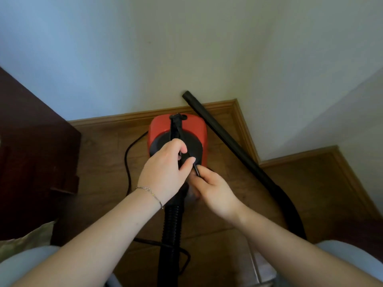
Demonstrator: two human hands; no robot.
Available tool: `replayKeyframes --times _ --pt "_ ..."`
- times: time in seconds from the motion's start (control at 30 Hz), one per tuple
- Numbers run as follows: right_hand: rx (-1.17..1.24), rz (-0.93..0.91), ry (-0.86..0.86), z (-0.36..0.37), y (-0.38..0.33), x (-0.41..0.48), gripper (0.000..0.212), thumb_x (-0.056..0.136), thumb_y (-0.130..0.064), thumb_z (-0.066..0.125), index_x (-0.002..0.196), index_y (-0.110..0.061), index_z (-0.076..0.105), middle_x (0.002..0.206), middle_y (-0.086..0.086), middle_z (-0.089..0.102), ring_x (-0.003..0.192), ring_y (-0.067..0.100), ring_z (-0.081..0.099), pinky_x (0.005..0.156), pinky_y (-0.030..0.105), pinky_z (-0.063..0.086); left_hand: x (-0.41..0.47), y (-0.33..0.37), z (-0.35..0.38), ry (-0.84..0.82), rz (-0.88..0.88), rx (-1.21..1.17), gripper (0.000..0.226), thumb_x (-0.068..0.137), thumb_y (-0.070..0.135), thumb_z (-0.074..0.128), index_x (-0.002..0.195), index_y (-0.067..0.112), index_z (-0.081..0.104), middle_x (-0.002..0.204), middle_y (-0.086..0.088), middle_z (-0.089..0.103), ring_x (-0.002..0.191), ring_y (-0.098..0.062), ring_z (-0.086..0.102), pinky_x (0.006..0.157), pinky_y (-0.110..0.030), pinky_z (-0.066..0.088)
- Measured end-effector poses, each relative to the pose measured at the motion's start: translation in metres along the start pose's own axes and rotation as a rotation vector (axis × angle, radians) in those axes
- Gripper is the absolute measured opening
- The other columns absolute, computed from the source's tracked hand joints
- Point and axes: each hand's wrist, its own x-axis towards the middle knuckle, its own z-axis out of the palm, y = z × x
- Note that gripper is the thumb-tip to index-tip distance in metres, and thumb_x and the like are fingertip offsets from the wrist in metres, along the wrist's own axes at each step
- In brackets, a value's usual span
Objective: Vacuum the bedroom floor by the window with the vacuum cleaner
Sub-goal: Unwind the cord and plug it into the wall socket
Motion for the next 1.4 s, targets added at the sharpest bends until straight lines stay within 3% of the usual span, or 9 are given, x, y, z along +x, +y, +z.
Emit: replayKeyframes --times 0.2,0.37,0.5,0.6,0.73,0.9,1.0,1.27,1.4 --pt "0.034 -0.099 0.011 -0.025 -0.013 -0.005 0.021 0.087 -0.011 0.05 0.069 -0.007 0.061 0.063 -0.003 0.057 0.063 0.007 0.051 0.063 0.026 0.04 0.004 0.023 0.011 0.087 0.01 -0.302 0.023 0.087 0.028 0.061 0.095 0.025 0.04 0.097 0.006 0.062 0.08 -0.006 0.059 0.067 -0.02 0.047" --pt "0.321 -0.015 0.001 -0.044 -0.015 -0.002 0.046 0.08 -0.02 0.039 0.108 0.009 0.061 0.095 0.023 0.063 0.086 0.033 0.062 0.079 0.046 0.051 0.0 0.038 0.015 0.058 0.181 -0.287 0.022 0.086 0.017 0.06 0.089 0.024 0.039 0.089 0.002 0.056 0.063 -0.01 0.056 0.057 -0.017 0.047" --pt "0.347 0.072 0.134 -0.041 -0.019 0.002 0.046 0.096 -0.04 0.034 0.115 -0.004 0.054 0.104 0.019 0.062 0.09 0.028 0.063 0.079 0.039 0.054 0.001 0.039 0.021 0.083 0.198 -0.235 0.024 0.086 0.023 0.061 0.085 0.027 0.038 0.083 0.01 0.044 0.073 -0.008 0.053 0.061 -0.018 0.046" --pt "0.148 -0.006 0.211 -0.043 -0.027 0.004 0.032 0.101 -0.043 0.031 0.116 -0.031 0.055 0.113 -0.009 0.062 0.105 -0.001 0.06 0.094 0.022 0.048 -0.004 0.036 0.026 0.081 0.351 -0.096 0.032 0.079 0.023 0.067 0.078 0.026 0.035 0.081 0.01 0.048 0.085 -0.014 0.055 0.066 -0.024 0.047" --pt "0.058 -0.034 0.211 -0.047 -0.032 0.003 0.022 0.101 -0.025 0.04 0.101 -0.021 0.062 0.087 0.005 0.065 0.078 0.018 0.064 0.075 0.035 0.051 -0.005 0.025 0.019 0.063 0.454 0.064 0.017 0.078 0.036 0.062 0.079 0.023 0.051 0.082 0.012 0.06 0.099 -0.018 0.06 0.076 -0.036 0.05" --pt "0.076 0.036 0.312 -0.054 -0.028 0.007 0.022 0.102 -0.019 0.036 0.089 -0.012 0.053 0.069 0.005 0.056 0.04 0.009 0.039 0.039 0.018 0.03 0.022 0.003 0.003 0.281 -0.028 -0.129 0.035 0.083 0.026 0.063 0.114 0.014 0.053 0.127 -0.006 0.05 0.118 -0.027 0.045 0.092 -0.031 0.033" --pt "0.005 0.116 0.298 -0.055 -0.021 0.01 0.024 0.1 -0.02 0.038 0.081 -0.015 0.052 0.055 0.001 0.046 0.035 0.002 0.035 0.036 0.012 0.027 0.033 -0.002 0.005 0.081 -0.348 -0.251 0.062 0.087 0.027 0.061 0.139 0.011 0.032 0.14 -0.01 0.037 0.125 -0.029 0.041 0.097 -0.035 0.036" --pt "-0.129 0.099 0.373 -0.043 -0.003 0.012 0.035 0.1 -0.028 0.041 0.067 -0.018 0.043 0.046 -0.009 0.039 0.041 0.002 0.035 0.046 0.018 0.032 0.045 -0.005 0.021 -0.034 -0.505 -0.334 0.04 0.094 0.037 0.049 0.123 0.008 0.045 0.09 -0.003 0.054 0.078 -0.027 0.053 0.066 -0.032 0.04" --pt "-0.207 0.151 0.333 -0.031 0.006 0.016 0.034 0.1 -0.03 0.04 0.067 -0.022 0.044 0.053 -0.008 0.044 0.044 0.001 0.042 0.052 0.019 0.034 0.051 -0.007 0.025 -0.048 -0.524 -0.219 0.041 0.093 0.037 0.051 0.117 0.005 0.045 0.093 -0.008 0.057 0.077 -0.028 0.051 0.065 -0.034 0.04"
